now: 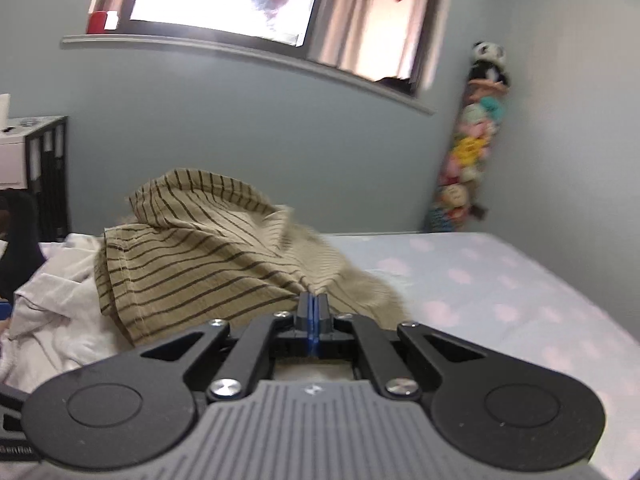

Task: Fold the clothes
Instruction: 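Reach both tools to the striped khaki trousers and grasp them with the right tool, then pull the striped trousers off the pile onto the open bed with the right tool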

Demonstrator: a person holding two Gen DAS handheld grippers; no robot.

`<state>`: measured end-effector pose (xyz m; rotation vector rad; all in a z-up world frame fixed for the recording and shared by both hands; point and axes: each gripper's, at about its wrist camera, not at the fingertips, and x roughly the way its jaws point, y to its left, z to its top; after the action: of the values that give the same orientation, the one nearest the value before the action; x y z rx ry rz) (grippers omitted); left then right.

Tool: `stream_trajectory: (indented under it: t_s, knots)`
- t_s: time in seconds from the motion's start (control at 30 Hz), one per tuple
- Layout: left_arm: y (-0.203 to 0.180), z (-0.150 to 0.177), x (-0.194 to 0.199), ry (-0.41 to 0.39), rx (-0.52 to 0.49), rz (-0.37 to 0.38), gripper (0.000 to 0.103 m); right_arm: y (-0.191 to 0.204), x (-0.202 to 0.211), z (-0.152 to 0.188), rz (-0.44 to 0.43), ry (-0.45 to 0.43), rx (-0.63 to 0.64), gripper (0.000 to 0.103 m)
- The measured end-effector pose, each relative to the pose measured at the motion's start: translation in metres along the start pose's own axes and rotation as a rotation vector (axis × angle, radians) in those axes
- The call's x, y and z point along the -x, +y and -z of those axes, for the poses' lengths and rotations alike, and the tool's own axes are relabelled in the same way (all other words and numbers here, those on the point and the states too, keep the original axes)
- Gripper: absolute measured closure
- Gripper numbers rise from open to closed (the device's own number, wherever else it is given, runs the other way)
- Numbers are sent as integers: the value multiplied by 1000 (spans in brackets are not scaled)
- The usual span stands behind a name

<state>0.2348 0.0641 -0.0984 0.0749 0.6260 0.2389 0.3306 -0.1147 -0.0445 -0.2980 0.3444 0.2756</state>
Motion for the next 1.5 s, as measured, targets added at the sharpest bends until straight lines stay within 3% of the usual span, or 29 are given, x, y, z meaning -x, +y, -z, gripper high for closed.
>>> stream_trajectory:
  t_s: [0.2, 0.3, 0.43, 0.53, 0.57, 0.67, 0.73, 0.9, 1.0, 1.13, 1.23, 1.33, 1.37, 1.4, 1.5]
  knots:
    - [-4, 0, 24, -18, -14, 81, 6, -32, 74, 17, 165, -48, -57, 103]
    - [-11, -5, 42, -36, -11, 129, 6, -51, 118, 38, 202, -8, -78, 103]
    - [-24, -9, 60, -42, -58, 143, 6, -65, 145, 60, 165, 75, -121, 102]
    - [-22, -11, 72, -40, -70, 151, 6, -65, 148, 64, 106, 115, -166, 95]
    - [-21, -12, 75, -38, -74, 148, 6, -60, 145, 63, 83, 117, -164, 90]
    - [-15, -11, 76, -32, -61, 124, 6, -43, 131, 53, 11, 113, -156, 56]
    - [-10, -11, 70, -22, -41, 116, 6, -32, 117, 45, -18, 108, -153, 54]
    - [-3, -5, 50, -3, -23, 84, 6, -12, 70, 26, -79, 99, -161, 29]
    - [-1, 0, 39, 14, -28, 76, 6, 1, 36, 19, -87, 108, -112, 25]
    - [3, 5, 25, 27, -24, 50, 6, 12, -7, 13, -121, 120, -46, 25]
    - [3, 8, 18, 37, -21, 45, 6, 18, -33, 9, -143, 135, -29, 32]
    - [0, 9, 16, 42, -30, 55, 6, 23, -52, 6, -153, 165, -12, 67]
    - [-1, 10, 16, 42, -34, 58, 6, 24, -55, 4, -153, 175, -4, 95]
    - [-2, 11, 16, 42, -39, 60, 6, 24, -57, 3, -146, 186, -3, 102]
    - [-2, 13, 20, 36, -48, 56, 6, 20, -45, -2, -85, 158, -8, 103]
